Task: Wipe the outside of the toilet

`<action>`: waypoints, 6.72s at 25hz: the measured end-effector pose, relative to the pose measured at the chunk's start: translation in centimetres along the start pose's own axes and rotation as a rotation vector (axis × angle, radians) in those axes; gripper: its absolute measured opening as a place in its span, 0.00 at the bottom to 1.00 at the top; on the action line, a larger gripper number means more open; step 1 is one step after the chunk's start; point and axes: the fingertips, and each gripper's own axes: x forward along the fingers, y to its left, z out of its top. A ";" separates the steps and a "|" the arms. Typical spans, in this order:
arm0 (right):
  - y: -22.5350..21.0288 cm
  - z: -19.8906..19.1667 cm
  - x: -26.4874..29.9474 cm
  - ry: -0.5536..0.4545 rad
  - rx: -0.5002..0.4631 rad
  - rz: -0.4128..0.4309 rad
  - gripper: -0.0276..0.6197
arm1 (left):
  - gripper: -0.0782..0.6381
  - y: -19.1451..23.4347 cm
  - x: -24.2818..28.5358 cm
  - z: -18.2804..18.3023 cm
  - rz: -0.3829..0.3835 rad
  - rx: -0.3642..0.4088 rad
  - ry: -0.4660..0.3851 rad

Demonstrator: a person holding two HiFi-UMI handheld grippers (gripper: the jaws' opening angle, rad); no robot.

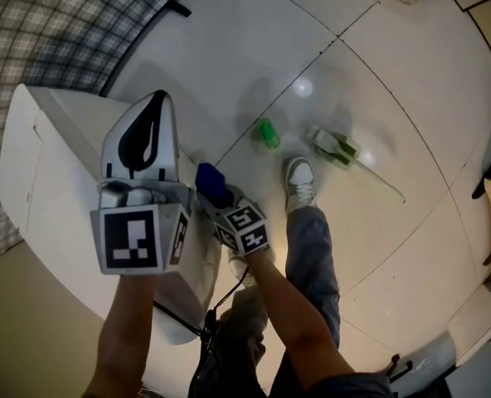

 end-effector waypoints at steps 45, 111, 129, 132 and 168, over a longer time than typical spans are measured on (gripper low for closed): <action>17.5 -5.6 -19.2 -0.644 -0.108 -0.302 0.16 | 0.13 -14.6 -38.8 -3.7 -0.376 0.237 -0.152; 10.1 -30.7 -8.3 -0.579 0.296 -0.248 0.16 | 0.13 -23.3 -40.9 -29.7 -0.501 0.332 0.215; 0.3 -30.2 -3.2 -0.526 0.257 -0.260 0.16 | 0.13 -26.2 -36.1 -34.8 -0.556 0.359 0.175; 4.4 -33.1 -2.7 -0.457 0.279 -0.223 0.16 | 0.13 -26.0 -37.3 -34.0 -0.548 0.334 0.191; 46.4 -18.5 -13.9 -0.137 -0.365 0.079 0.16 | 0.13 1.8 -61.0 -21.9 0.313 -0.276 0.188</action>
